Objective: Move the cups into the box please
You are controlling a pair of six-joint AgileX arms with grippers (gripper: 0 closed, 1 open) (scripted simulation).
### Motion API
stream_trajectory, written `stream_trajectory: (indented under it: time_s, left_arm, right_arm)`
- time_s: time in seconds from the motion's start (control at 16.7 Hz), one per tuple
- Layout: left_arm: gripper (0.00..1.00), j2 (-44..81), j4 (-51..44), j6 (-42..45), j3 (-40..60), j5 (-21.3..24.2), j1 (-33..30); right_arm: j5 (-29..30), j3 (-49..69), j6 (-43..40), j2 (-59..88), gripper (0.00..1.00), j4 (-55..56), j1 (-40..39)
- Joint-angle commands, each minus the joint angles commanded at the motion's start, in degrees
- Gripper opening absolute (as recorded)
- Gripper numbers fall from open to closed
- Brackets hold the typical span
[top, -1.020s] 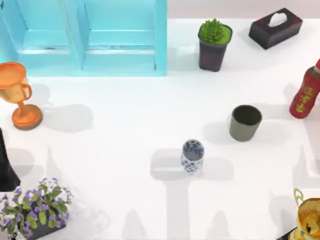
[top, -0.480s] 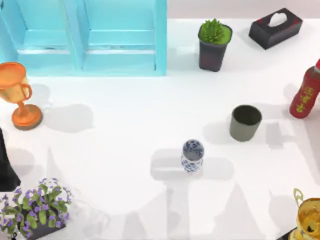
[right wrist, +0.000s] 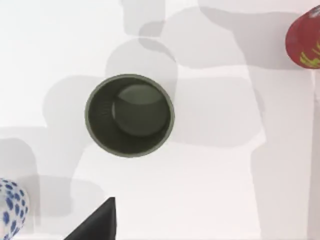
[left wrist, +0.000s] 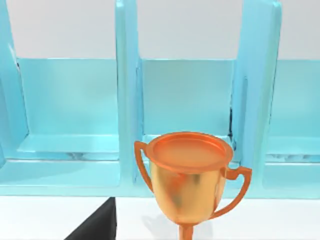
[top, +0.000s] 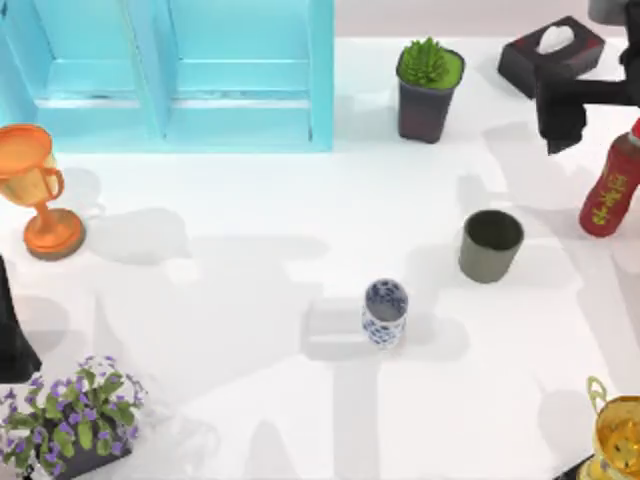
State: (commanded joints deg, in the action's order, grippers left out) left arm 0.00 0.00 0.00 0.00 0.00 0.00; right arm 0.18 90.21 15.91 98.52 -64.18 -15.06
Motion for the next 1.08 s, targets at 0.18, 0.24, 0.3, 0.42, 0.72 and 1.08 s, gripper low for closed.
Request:
stream_trajectory:
  time_s: [0.18,0.24,0.3,0.42,0.72,1.08]
  left_arm:
    - [1.00,0.0,0.0,0.0,0.0,0.0,0.0]
    - [1.00,0.0,0.0,0.0,0.0,0.0,0.0]
    - [1.00,0.0,0.0,0.0,0.0,0.0,0.0]
    - [1.00,0.0,0.0,0.0,0.0,0.0,0.0]
    - [1.00,0.0,0.0,0.0,0.0,0.0,0.0]
    - [1.00,0.0,0.0,0.0,0.0,0.0,0.0]
  right_arm:
    - [0.0,11.6,2.0,12.8,1.00,-8.2,-1.9]
    - [0.0,14.6,2.6,16.0,1.00,-10.3,-2.4]
    - [0.0,17.1,3.0,18.7,1.00,-12.1,-2.8]
    - [0.0,20.4,3.6,22.3,1.00,-14.6,-3.4]
    - [0.0,21.4,3.8,23.6,1.00,-15.4,-3.6]
    - [0.0,16.1,4.7,24.0,1.00,-9.8,-4.5]
